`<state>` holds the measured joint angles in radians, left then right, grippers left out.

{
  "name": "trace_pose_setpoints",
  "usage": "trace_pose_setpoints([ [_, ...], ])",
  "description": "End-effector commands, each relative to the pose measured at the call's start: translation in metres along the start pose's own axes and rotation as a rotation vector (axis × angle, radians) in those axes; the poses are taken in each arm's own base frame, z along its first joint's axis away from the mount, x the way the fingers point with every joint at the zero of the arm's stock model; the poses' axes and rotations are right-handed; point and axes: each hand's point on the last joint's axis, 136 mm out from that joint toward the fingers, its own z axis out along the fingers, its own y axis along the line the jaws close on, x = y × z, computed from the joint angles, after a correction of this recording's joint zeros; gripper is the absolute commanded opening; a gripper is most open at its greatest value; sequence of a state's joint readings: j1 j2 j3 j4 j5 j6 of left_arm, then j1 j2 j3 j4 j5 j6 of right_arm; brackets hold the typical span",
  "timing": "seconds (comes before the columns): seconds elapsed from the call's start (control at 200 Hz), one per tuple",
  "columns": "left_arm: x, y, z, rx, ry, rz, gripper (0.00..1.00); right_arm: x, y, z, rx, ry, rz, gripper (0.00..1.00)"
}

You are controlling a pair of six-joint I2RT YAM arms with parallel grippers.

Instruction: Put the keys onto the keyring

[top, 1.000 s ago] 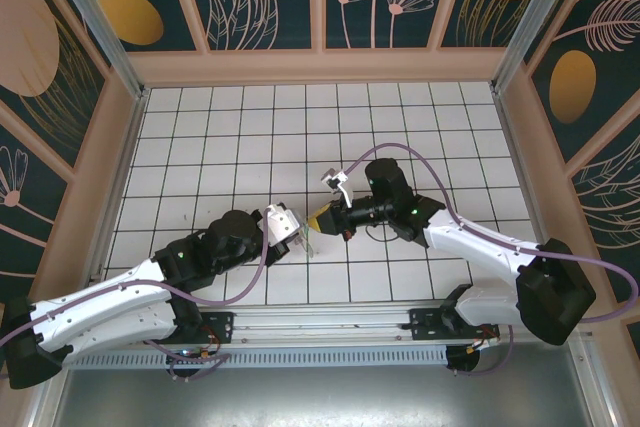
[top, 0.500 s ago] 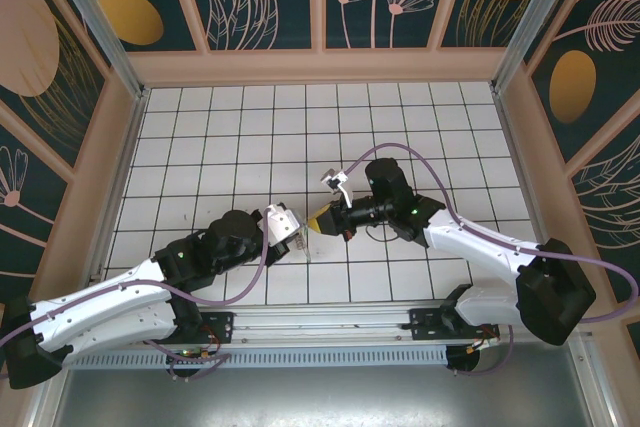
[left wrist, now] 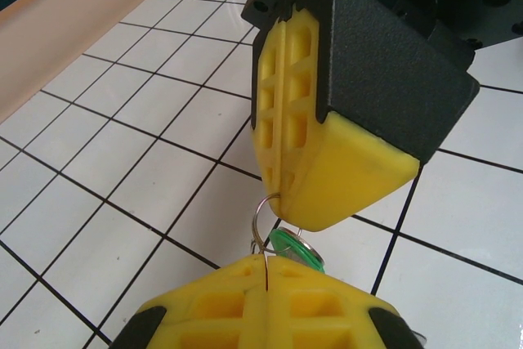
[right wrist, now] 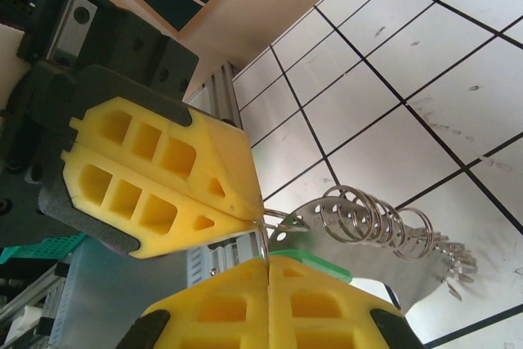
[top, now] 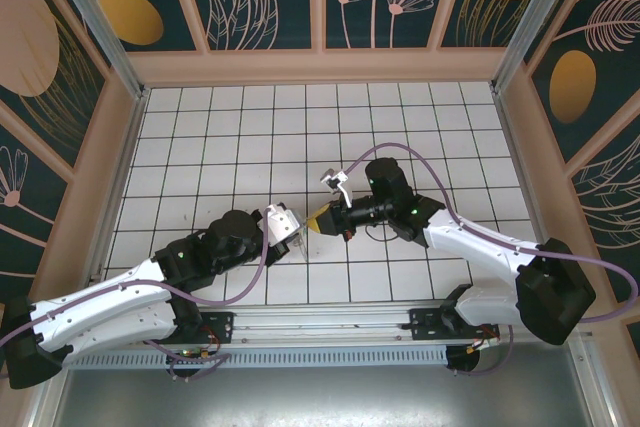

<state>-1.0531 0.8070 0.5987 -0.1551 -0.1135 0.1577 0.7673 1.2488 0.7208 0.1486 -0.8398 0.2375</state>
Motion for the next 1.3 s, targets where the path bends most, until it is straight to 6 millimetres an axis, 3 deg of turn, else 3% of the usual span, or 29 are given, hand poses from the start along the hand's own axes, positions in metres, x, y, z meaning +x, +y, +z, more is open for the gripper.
trace_pose_setpoints([
  [0.0, -0.026, -0.002, -0.005, 0.017, -0.083, 0.015, 0.0, -0.003, -0.001, 0.002, -0.013, -0.016, -0.008, 0.0],
  [0.801, -0.031, -0.003, -0.011, 0.031, -0.115, 0.012, 0.0, 0.002, -0.022, 0.001, 0.051, -0.012, 0.039, 0.0],
  [1.296, -0.032, -0.001, -0.011, 0.021, -0.117, 0.011, 0.0, -0.001, -0.019, 0.0, 0.046, -0.014, 0.03, 0.0],
])
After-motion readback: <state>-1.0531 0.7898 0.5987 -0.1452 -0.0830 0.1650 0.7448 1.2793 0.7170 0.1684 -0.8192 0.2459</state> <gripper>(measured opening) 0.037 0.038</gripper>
